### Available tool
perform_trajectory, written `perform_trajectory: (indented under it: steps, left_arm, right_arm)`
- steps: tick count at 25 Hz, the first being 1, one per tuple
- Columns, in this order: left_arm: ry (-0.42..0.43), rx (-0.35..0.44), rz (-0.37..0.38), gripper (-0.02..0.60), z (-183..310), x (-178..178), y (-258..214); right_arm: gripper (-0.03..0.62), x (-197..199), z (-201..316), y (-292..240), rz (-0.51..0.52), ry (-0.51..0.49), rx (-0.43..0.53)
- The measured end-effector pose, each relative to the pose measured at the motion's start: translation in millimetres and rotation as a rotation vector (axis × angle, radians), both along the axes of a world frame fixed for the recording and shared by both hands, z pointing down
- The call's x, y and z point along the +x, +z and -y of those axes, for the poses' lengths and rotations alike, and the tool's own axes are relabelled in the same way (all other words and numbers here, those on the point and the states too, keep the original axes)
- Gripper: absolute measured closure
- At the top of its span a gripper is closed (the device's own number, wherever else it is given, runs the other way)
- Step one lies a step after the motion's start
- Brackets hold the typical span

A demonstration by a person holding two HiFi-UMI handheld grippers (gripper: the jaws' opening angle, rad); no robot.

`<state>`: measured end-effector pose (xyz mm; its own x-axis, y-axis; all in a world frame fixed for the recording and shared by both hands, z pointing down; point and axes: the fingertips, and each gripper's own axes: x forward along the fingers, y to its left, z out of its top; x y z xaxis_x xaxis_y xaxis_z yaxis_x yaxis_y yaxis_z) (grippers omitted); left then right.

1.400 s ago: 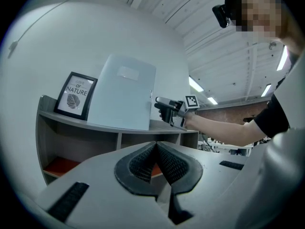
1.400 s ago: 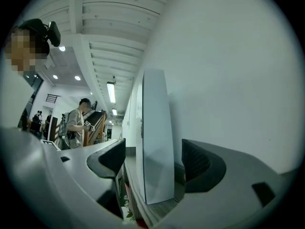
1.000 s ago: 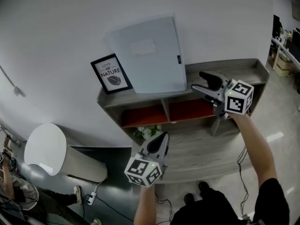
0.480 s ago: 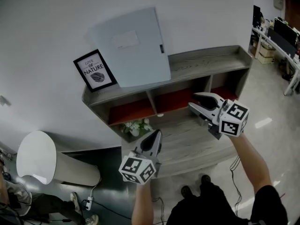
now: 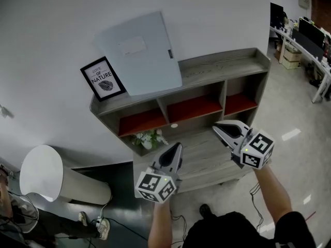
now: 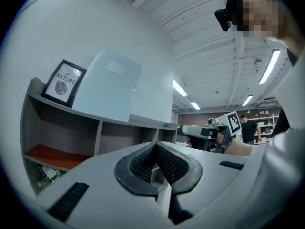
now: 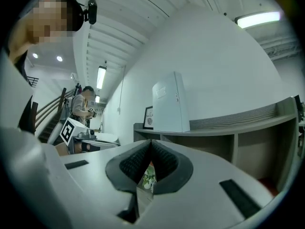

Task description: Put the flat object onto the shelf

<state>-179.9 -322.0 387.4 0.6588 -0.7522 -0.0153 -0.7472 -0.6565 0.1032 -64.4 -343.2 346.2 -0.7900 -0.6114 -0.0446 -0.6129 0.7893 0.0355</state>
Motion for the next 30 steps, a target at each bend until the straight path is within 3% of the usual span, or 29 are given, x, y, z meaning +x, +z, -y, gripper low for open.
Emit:
perform_trajectory:
  steps: [21,30]
  left_arm:
    - [0.009,-0.005,0.024,0.569,-109,108,-7]
    - [-0.052,-0.002,0.035,0.569,-164,89,-1]
  right_arm:
    - [0.582,80,-116,21,-0.053,0.004,-0.016]
    - [0.582,85,-167,34,-0.052,0.008,-0.038]
